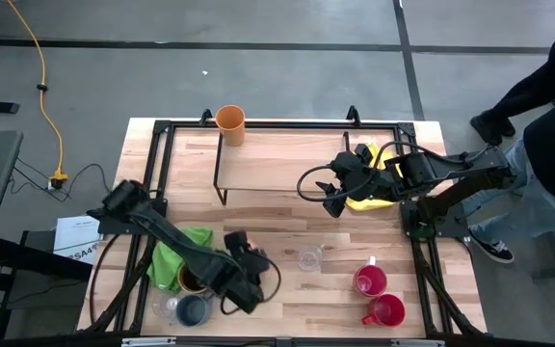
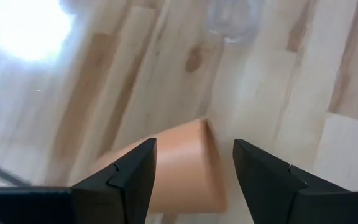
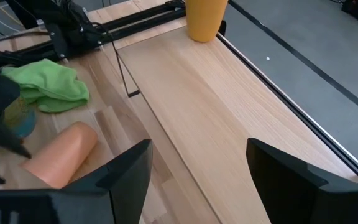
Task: Stack small to large cups/mugs on shelf
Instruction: Put the orange cup on the shelf
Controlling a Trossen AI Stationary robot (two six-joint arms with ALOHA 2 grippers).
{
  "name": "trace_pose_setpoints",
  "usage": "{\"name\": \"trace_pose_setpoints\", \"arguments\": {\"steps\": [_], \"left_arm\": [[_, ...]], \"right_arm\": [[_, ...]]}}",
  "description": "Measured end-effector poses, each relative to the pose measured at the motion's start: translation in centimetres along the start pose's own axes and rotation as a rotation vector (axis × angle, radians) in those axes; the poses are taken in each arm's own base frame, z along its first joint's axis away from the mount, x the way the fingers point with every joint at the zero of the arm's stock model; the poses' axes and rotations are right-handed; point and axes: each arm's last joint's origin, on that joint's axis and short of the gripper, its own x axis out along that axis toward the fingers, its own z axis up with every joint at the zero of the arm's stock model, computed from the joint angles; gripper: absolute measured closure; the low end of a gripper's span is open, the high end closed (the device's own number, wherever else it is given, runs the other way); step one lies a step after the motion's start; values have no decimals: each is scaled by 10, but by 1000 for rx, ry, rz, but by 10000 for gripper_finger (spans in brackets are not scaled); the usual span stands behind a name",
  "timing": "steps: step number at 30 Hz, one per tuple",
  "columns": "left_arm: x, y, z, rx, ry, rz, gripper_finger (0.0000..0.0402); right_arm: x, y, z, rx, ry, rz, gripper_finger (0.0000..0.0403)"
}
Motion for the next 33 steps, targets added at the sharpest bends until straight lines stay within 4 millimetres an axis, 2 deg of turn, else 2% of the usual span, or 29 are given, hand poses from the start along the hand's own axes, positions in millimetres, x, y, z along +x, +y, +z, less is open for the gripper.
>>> {"name": "trace_pose_setpoints", "arguments": {"steps": [4, 16, 23, 28, 33], "left_arm": [[13, -11, 0, -3, 21, 14, 202], [34, -17, -12, -11, 72, 71, 202], [41, -11, -19, 12, 54, 207, 202], [43, -7, -19, -36, -32, 286, 202], [56, 1, -26, -85, -4, 317, 216]], "right_arm": [[0, -1, -1, -6, 7, -4, 150], [0, -1, -1, -7, 9, -6, 150], [0, 0, -1, -5, 6, -4, 150], [0, 0, 0, -2, 3, -1, 150], [0, 0, 0, 2, 1, -1, 150]]}}
